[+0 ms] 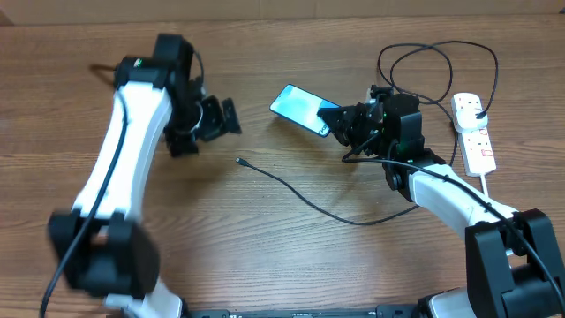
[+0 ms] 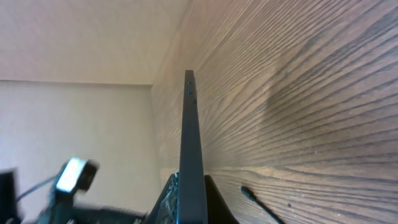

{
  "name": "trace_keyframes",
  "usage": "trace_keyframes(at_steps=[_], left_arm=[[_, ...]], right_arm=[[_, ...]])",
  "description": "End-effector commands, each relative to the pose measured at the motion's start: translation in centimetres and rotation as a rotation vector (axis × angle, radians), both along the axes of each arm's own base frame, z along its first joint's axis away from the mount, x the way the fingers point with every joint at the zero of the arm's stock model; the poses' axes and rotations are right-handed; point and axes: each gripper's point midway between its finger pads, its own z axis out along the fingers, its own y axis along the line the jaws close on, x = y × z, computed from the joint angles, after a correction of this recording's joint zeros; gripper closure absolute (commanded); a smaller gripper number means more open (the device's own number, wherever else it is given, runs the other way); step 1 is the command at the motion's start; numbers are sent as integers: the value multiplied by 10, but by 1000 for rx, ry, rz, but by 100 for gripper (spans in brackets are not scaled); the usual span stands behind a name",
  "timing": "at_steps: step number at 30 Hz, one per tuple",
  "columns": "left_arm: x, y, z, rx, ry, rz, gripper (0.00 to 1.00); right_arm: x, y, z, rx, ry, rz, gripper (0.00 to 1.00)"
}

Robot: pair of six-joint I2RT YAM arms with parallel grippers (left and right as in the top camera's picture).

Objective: Plug charger to phone and switch on socket

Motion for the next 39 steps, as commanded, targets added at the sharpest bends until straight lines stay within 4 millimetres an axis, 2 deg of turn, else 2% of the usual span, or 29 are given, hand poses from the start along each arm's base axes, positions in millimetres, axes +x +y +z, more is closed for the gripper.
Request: trace_keyframes(at_steps=[1, 5, 9, 12, 15, 19, 25, 30, 35, 39], left_arm=[[-21, 6, 16, -23, -158, -15, 0], [-31, -11, 14, -196, -305, -22, 0], [-38, -20, -10, -399, -363, 5, 0], [-32, -22, -24, -568, -400, 73, 0], [-21, -18, -36, -625, -423, 180, 1], [-3, -24, -27, -704, -472, 244, 0], [24, -22, -12, -658, -592, 354, 0], [26, -43, 1, -682, -648, 296, 1], [32, -44, 1, -675, -653, 357, 0], [38, -41, 6, -687, -676, 393, 1]], right_arm=[[-8, 19, 23, 25, -66, 63, 96], [-12, 27, 23, 41, -48, 73, 96], [-13, 30, 20, 54, -34, 87, 96], [-13, 34, 21, 87, -16, 92, 96], [-12, 38, 28, 115, -25, 89, 96], [-10, 42, 32, 138, -16, 61, 96], [-4, 40, 16, 170, 79, -17, 96], [2, 47, -4, 214, 137, -26, 96], [5, 69, 2, 281, 69, 7, 96], [6, 76, 7, 289, 34, 2, 96]])
